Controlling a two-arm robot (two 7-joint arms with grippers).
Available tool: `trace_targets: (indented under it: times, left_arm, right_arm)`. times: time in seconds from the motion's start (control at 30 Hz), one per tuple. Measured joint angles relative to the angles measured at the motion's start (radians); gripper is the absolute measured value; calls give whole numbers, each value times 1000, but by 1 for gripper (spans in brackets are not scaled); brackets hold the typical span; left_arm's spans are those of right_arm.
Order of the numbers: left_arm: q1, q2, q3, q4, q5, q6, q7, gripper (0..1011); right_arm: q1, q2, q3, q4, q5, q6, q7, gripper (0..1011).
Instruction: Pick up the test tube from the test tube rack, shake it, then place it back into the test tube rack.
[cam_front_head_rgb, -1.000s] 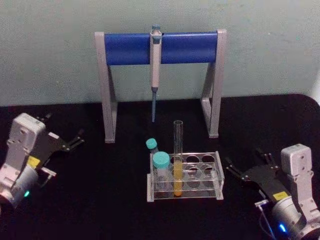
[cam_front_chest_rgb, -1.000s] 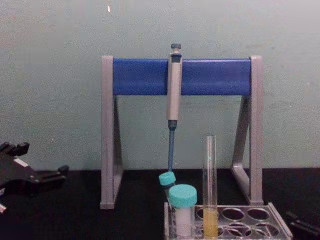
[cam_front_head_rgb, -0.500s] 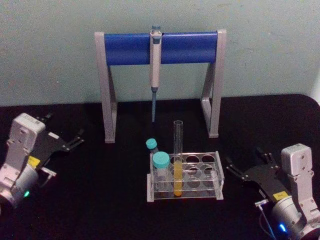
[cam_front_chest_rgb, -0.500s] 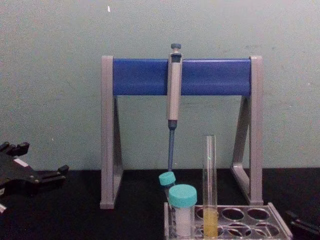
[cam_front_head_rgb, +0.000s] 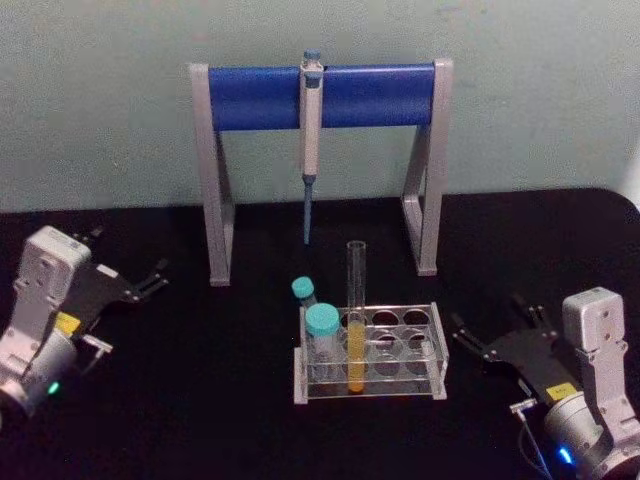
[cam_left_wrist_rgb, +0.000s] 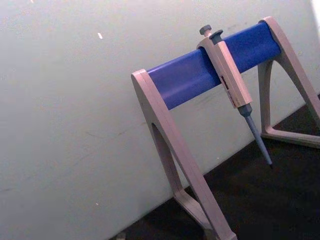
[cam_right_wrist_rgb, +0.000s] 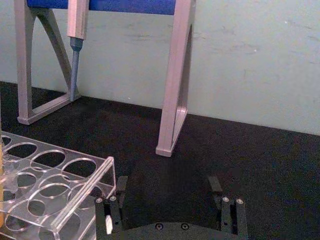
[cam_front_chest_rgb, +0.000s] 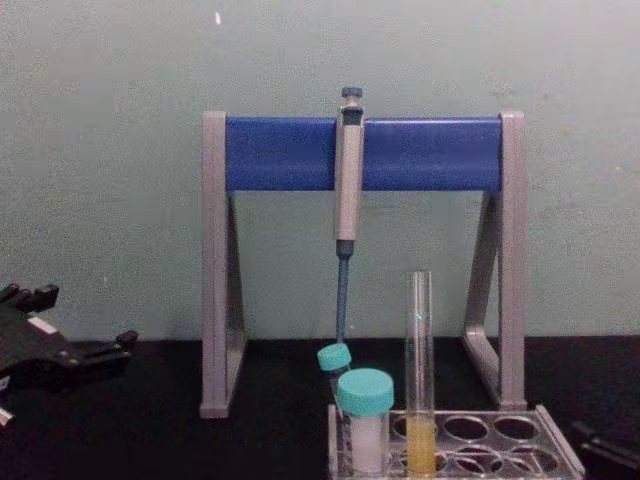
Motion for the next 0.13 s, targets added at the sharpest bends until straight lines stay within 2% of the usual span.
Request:
trace_targets:
  times: [0.13]
  left_arm:
    - [0, 0, 0, 0, 0, 0, 0, 1001]
  right_arm:
    - [0, 0, 0, 0, 0, 0, 0, 1000]
